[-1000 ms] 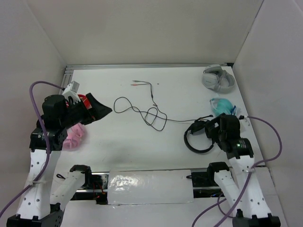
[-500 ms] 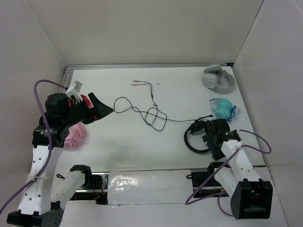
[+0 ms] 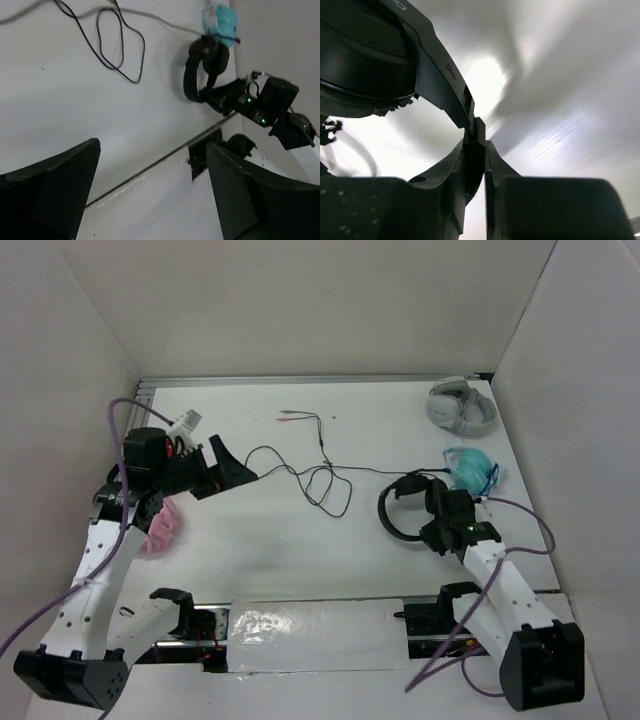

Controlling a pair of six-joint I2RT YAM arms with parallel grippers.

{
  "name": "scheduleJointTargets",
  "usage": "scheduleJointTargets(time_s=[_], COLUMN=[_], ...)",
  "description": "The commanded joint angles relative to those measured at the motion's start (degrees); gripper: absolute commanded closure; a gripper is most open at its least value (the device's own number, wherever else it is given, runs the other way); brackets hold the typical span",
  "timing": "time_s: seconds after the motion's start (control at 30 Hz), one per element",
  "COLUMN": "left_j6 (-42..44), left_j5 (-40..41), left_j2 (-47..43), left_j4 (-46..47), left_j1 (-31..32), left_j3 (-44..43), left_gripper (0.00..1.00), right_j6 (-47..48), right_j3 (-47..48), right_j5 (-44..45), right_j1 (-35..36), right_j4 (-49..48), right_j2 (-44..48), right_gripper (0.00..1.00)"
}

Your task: Wrap the headphones

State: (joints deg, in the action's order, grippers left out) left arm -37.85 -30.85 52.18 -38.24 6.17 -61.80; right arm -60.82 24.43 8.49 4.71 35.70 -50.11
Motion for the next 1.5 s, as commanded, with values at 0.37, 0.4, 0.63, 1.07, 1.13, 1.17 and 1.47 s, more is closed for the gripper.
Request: scheduleJointTargets(time_s=[0.37, 0.4, 0.63, 1.07, 1.13, 1.17, 1.47], left_j6=[-10.56, -11.71, -20.50, -25.61, -25.79, -25.96, -19.92], left_j5=[19.58, 21.43, 30.57, 36.56, 36.82, 37.00, 43.42], left_j2=[21.45, 22.34, 29.72, 35.61, 36.40, 36.85, 37.82], left_j4=[4.14, 4.40, 4.67, 1.33, -0.25, -0.95, -5.62], left_j1=[36.97, 37.94, 41.37, 41.46, 41.46, 41.46, 39.01], left_j3=[-7.71, -8.24, -14.48, -16.95, -18.35, -19.49, -28.19], left_gripper=[0.01, 0.01, 0.03, 0.60, 0.80, 0.88, 1.00], right_j6=[-9.47, -11.15, -16.87, -23.99, -23.56, -23.30, -2.26], right_j3=[18.81, 20.56, 26.72, 30.77, 31.12, 31.21, 38.23], right_j5=[6.19, 6.19, 2.59, 5.57, 5.83, 6.01, 20.76], right_j1=[22.43, 23.58, 30.26, 38.70, 40.02, 40.46, 48.97], right_j4=[-1.95, -1.95, -4.06, -4.33, -4.50, -4.50, -2.49], right_j2=[-2.53, -3.67, -11.77, -13.96, -14.58, -14.93, -14.32], right_gripper=[1.00, 1.00, 1.00, 1.00, 0.98, 0.94, 0.24])
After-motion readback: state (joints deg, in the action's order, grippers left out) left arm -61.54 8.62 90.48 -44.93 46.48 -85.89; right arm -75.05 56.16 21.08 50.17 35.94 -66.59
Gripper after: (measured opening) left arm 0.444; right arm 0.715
